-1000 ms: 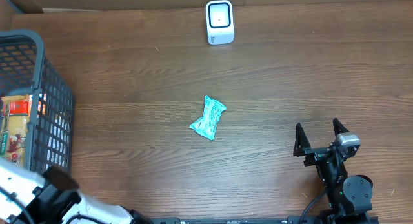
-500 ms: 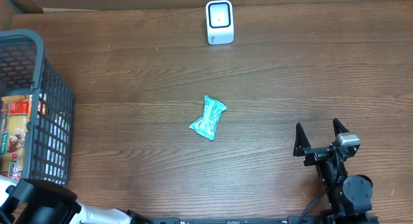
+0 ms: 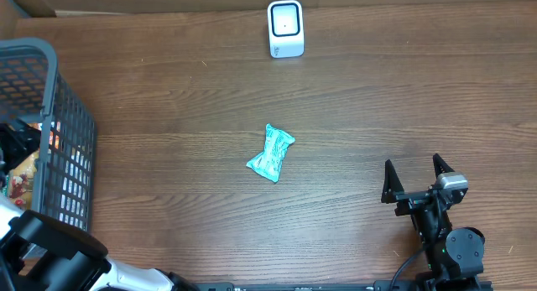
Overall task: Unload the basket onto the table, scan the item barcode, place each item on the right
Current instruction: 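Return the left gripper into the basket toward the white tube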
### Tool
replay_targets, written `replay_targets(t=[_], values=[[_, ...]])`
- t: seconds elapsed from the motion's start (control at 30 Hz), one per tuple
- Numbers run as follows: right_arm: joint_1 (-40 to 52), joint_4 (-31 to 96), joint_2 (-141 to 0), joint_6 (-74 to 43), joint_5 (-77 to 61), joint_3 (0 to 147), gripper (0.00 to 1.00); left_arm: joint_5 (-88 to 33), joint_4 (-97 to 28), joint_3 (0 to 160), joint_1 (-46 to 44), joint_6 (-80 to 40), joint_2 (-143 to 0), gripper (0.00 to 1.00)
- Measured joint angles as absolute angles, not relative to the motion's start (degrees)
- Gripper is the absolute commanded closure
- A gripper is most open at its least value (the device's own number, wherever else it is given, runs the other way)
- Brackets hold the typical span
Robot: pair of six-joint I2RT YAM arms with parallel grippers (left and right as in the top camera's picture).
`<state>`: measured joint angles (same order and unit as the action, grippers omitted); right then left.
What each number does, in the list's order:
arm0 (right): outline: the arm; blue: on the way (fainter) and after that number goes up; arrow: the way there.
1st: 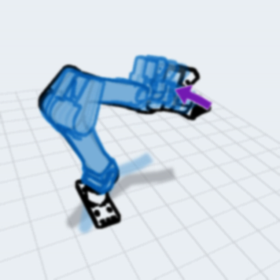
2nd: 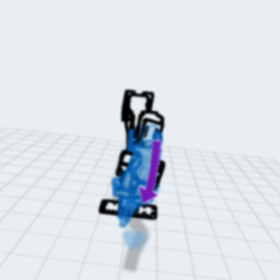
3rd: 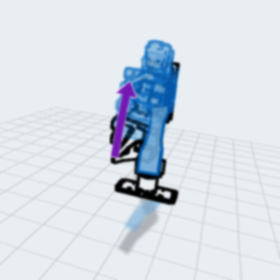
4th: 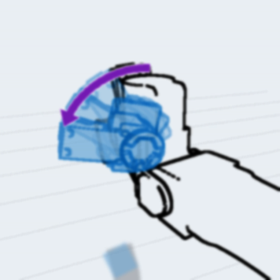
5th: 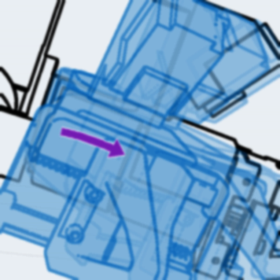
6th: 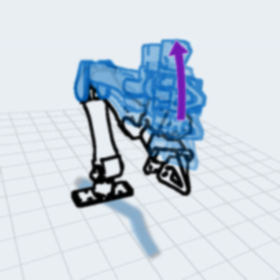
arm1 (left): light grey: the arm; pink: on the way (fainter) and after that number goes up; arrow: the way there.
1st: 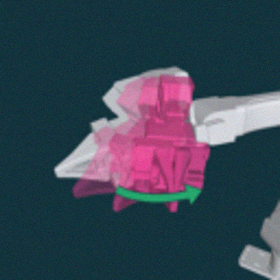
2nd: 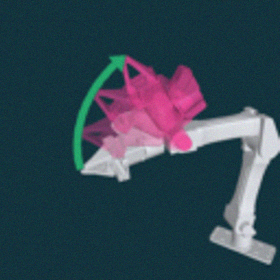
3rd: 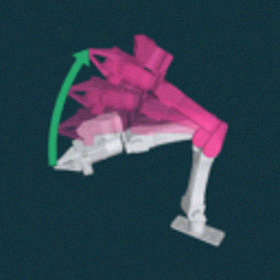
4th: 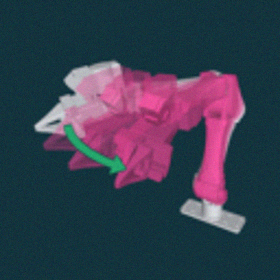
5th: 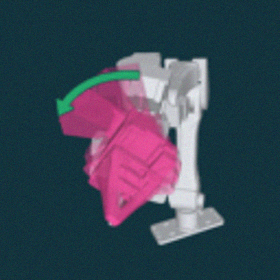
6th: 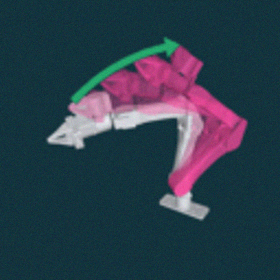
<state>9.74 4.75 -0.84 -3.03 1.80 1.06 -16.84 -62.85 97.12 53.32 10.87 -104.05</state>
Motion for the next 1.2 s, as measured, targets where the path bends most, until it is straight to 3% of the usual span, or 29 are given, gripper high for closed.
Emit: replay_targets(t=[0.27, 0.37, 0.43, 0.9, 1.07, 1.2], values=[[9.74, 4.78, -0.84, -3.03, 1.80, 1.06, 0.00, -14.74, -56.69, 88.88, 53.32, 18.81, -104.05, 0.18], [9.74, 4.73, -0.84, -3.03, 1.78, 1.06, 0.00, -14.52, -53.47, 85.82, 53.32, 21.21, -104.05, 0.04], [9.74, 4.80, -0.84, -3.03, 1.80, 1.06, 0.00, -14.48, -51.16, 83.70, 53.32, 21.76, -104.05, 0.02], [9.74, 4.80, -0.84, -3.03, 1.80, 1.06, 0.00, -14.33, -39.29, 71.40, 53.76, 25.67, -104.03, 0.05], [9.74, 4.75, -0.84, -3.01, 1.80, 1.06, 0.00, -13.45, -35.70, 66.85, 53.76, 26.70, -104.03, 0.14], [9.74, 4.78, -0.84, -3.03, 1.78, 1.06, 0.00, -13.45, -33.89, 64.66, 53.67, 28.38, -103.85, 0.32]])
